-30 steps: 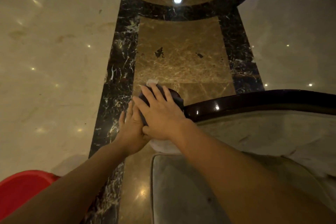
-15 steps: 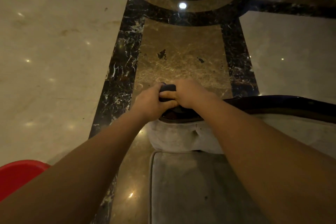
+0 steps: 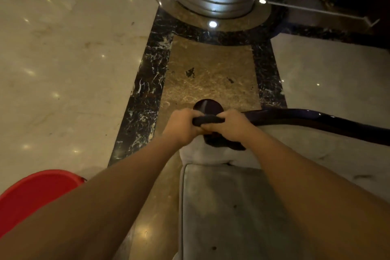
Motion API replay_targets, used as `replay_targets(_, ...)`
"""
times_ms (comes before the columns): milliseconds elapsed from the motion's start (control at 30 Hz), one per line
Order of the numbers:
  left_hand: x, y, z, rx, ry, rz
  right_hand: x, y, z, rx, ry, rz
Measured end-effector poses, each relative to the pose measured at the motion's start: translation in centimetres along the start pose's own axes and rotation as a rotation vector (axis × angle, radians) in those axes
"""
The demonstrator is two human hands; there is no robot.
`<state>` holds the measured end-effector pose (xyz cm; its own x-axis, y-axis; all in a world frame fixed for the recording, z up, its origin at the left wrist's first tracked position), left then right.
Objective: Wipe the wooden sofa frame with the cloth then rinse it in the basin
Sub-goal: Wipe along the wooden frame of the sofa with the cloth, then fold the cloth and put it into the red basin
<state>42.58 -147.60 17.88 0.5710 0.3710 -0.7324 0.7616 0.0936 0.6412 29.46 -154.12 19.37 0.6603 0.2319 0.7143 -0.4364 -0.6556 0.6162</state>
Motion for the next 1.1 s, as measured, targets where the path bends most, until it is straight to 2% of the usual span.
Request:
replay_targets(67,-1.0,2.2,-3.4,0.061,-0.004,-0.275,1.6,0.3,-3.8,0.003,-0.073,0.386)
replay_targets(167,-2.4,5.5,-8.9,0.264,0.015,-0.607,4.5,-1.6,-9.8,0.073,-0.138,0.957)
replay_targets(233,-2.8,7.6,-12.6,0.459,0.086,-0.798,6.5,-2.7,-13.6,0.107,-0.176,1.195)
replay_targets(300,-3.2,10.3,-17.0,0.602,0.095,-0.878,9.2,-4.0,-17.6,0.159,-0.181,1.339)
replay_targets(400,-2.7,13.9,-22.8,0.647,0.127,-0.995,13.3,-6.3,-22.1,0.173,-0.169,1.299)
replay_targets(467,-1.6,16.6,-26.7,0.619,0.199,-1.186,16.5,-7.7,-24.1,0.077,-0.149,1.241)
replay_targets(533,-0.3,18.9,-30.9,0.646,0.297,-1.356,20.0,-9.1,-26.0,-0.019,-0.104,1.293)
replay_targets(600,2.2,20.6,-34.1,0.633,0.411,-1.357,23.0,-10.7,-26.7,-0.055,-0.030,1.305)
replay_targets(633,3.4,21.4,-35.8,0.626,0.450,-1.278,24.5,-11.7,-27.1,-0.067,0.003,1.297)
replay_targets(700,5.4,23.2,-38.5,0.535,0.465,-1.057,27.6,-13.6,-27.4,-0.064,0.084,1.309)
replay_targets(733,6.3,24.4,-39.4,0.429,0.449,-1.010,28.9,-14.7,-27.5,-0.060,0.111,1.329)
replay_targets(800,7.8,27.0,-40.8,0.206,0.384,-1.125,30.6,-17.0,-27.6,-0.046,0.067,1.351)
replay_targets(900,11.5,30.8,-43.5,-0.021,0.314,-1.349,33.2,-22.5,-27.6,0.149,-0.163,1.294)
replay_targets(967,14.1,32.5,-45.1,-0.037,0.297,-1.406,35.2,-26.0,-27.2,0.266,-0.215,1.219)
replay_targets(1100,19.8,35.6,-46.6,0.039,0.404,-1.438,38.7,-31.1,-23.4,0.224,-0.084,1.220)
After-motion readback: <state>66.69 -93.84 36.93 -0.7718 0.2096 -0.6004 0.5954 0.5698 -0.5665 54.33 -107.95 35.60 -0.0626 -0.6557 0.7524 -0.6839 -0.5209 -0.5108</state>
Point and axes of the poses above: each hand's wrist, its own z-axis towards the middle knuckle, its own y-axis out of the back of the hand, x = y × z, the point moved 5 cm from there along z, towards the middle knuckle, and after that the axes turned 10 degrees about y, right-handed, at the moved point
